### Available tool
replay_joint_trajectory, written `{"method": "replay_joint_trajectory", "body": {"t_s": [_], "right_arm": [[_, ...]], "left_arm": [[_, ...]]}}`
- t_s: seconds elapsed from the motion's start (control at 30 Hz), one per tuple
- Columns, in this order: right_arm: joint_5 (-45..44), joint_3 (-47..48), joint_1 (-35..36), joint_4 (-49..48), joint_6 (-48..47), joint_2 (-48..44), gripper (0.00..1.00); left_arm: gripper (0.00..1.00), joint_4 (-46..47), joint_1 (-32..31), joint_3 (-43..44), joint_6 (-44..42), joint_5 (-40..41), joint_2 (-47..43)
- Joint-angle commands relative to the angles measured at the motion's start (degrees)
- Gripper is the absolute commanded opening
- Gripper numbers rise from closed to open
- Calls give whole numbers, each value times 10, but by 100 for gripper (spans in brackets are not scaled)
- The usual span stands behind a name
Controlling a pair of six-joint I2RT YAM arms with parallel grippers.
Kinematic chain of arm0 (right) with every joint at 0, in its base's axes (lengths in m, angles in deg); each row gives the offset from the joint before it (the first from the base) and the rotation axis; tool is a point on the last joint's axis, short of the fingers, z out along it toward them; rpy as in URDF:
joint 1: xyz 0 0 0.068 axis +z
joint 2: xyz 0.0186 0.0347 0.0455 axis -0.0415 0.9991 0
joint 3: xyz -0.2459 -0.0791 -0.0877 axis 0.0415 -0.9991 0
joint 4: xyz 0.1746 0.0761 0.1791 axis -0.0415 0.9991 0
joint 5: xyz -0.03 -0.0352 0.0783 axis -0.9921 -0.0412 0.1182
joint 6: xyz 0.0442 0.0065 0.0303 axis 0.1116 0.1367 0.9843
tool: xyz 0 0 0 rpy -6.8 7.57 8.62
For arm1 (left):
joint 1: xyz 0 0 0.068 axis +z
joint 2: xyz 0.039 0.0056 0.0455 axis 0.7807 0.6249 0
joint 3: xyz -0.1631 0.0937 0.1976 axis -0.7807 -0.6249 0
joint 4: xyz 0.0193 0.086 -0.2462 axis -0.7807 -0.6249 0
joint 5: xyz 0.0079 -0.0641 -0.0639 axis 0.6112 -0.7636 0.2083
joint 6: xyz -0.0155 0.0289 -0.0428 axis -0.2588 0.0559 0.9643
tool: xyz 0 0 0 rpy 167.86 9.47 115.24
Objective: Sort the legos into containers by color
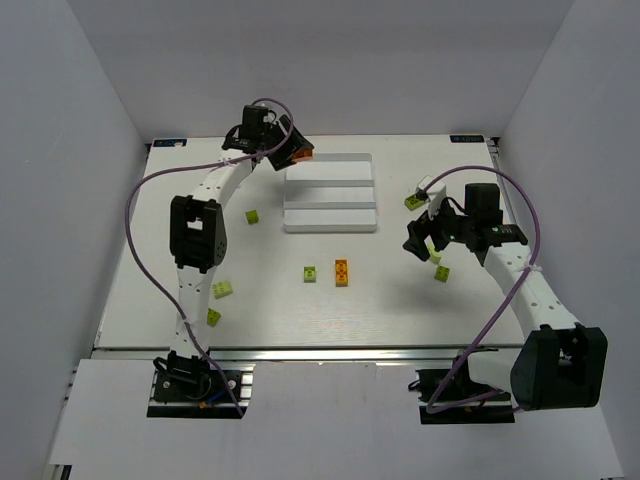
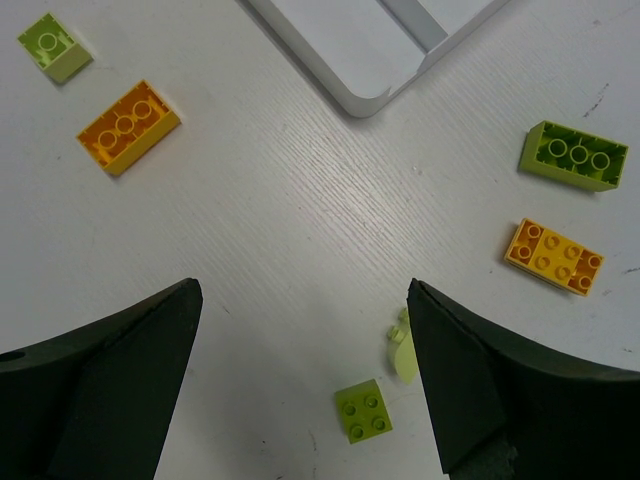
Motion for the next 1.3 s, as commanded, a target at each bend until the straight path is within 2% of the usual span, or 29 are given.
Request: {"method": "replay_joint_trajectory", "body": {"t_s": [0.0,0.07,0.37,0.4,0.57,0.6,0.9,1.0,1.07,1.13,1.17,1.2,1.23,1.27], "right_arm": [[11,-15,2,-17,10,-22,89],[10,-20,3,-19,11,-26,89],[5,-32,2,-22,12,-38,89],[4,-32,2,-21,12,-37,89],[11,-28,3,-16,10,-35,89],[13,-25,3,-14,9,-33,89],[21,-7,4,-9,7,-23,89],[22,-3,4,-9,8,-25,89],[32,-1,4,-10,11,-25,88],[64,1,9,-10,14,-22,72],[80,1,11,-6,12,-19,65],[111,1,21,-1,12,-15,52],[129,0,25,2,14,-13,48],[140,-2,37,-5,18,-11,41]], "left_arm": [[36,8,-7,67,10,26,36],[39,18,-7,83,17,39,59],[67,37,-18,111,48,42,100],[73,38,-18,113,50,43,101],[80,38,-18,114,48,42,96],[85,34,-18,113,47,41,93],[90,29,-12,109,46,34,70],[87,34,-7,108,46,25,52],[81,31,-7,96,33,22,13],[72,22,-2,72,13,20,-28],[57,6,-2,35,-12,20,-76],[49,-2,-2,9,-23,24,-106],[41,-7,-2,-22,-35,31,-136],[35,-10,-2,-92,-58,31,-203]]}}
